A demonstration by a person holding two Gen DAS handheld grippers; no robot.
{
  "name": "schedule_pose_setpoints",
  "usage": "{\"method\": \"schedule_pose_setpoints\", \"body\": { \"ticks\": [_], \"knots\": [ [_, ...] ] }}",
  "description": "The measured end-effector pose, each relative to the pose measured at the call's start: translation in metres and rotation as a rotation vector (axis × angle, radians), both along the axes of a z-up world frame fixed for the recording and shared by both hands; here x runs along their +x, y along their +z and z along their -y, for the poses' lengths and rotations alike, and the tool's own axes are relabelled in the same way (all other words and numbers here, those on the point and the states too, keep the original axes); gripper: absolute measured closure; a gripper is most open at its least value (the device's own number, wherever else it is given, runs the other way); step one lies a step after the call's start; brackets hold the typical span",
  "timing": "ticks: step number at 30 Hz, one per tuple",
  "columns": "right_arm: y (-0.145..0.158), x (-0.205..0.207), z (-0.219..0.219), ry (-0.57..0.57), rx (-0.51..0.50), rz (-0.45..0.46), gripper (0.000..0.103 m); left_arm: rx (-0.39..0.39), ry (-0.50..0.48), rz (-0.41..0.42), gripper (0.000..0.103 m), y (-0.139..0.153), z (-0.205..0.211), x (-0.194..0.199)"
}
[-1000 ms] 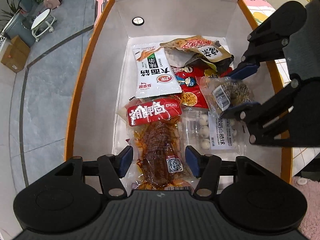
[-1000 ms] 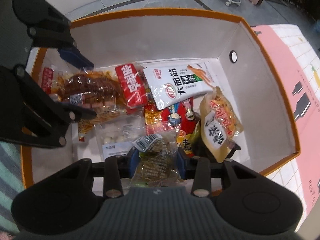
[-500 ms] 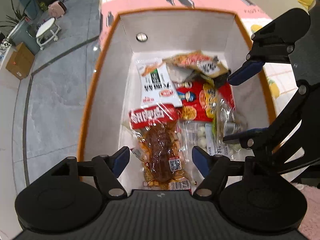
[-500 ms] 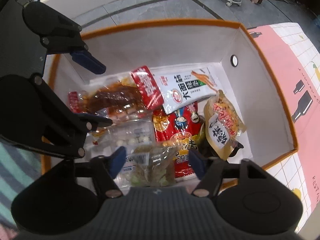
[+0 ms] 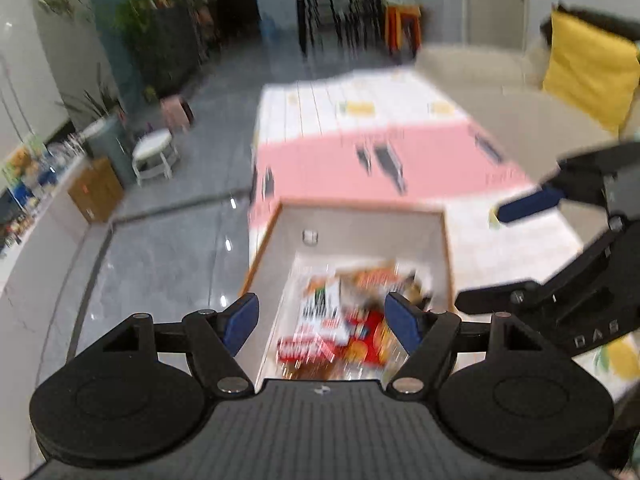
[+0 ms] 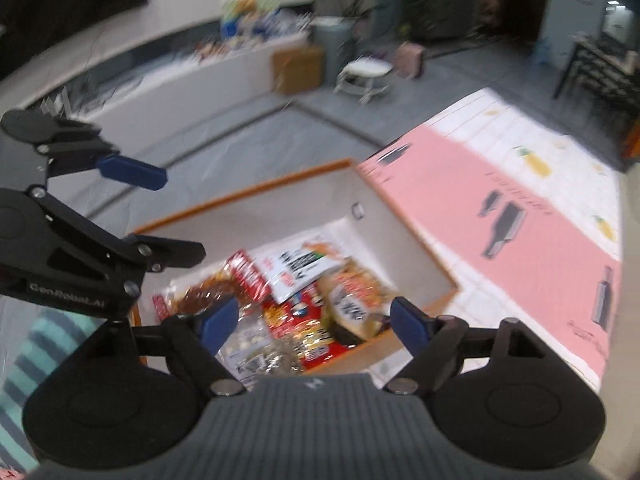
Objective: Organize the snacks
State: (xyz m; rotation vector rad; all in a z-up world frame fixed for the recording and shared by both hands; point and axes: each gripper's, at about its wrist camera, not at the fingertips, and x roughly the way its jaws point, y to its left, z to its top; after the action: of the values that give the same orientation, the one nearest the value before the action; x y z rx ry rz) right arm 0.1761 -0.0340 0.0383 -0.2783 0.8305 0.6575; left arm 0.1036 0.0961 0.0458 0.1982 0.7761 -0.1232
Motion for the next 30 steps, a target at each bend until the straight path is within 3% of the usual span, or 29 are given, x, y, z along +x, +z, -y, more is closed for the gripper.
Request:
{"method": "schedule_pose_setpoints", "body": {
  "ticks": [8, 16, 21, 24, 30],
  "knots": [
    [0.036, -0.059, 0.070, -0.190, 0.099, 0.195, 0.013, -0.082, 0.067, 0.230, 0.020, 0.037, 0.050, -0.036],
    [0.042, -0.116, 0.119, -0.410, 0.129, 0.361, 0.008, -0.174, 0.158, 0.318, 0.021, 0.034, 0.086, -0.063],
    [0.031, -0.142, 0.132, -0.503, 0.175, 0.437, 0.006, -0.147, 0.174, 0.314, 0.019, 0.013, 0.101, -0.072],
    [0.020, -0.152, 0.142, -0.531, 0.190, 0.406, 0.006, -0.080, 0.158, 0.312, 0.018, 0.001, 0.111, -0.081],
    [-0.011, -0.156, 0.146, -0.570, 0.146, 0.341, 0.006, -0.118, 0.159, 0.226, 0.018, -0.022, 0.113, -0.082]
  ]
}}
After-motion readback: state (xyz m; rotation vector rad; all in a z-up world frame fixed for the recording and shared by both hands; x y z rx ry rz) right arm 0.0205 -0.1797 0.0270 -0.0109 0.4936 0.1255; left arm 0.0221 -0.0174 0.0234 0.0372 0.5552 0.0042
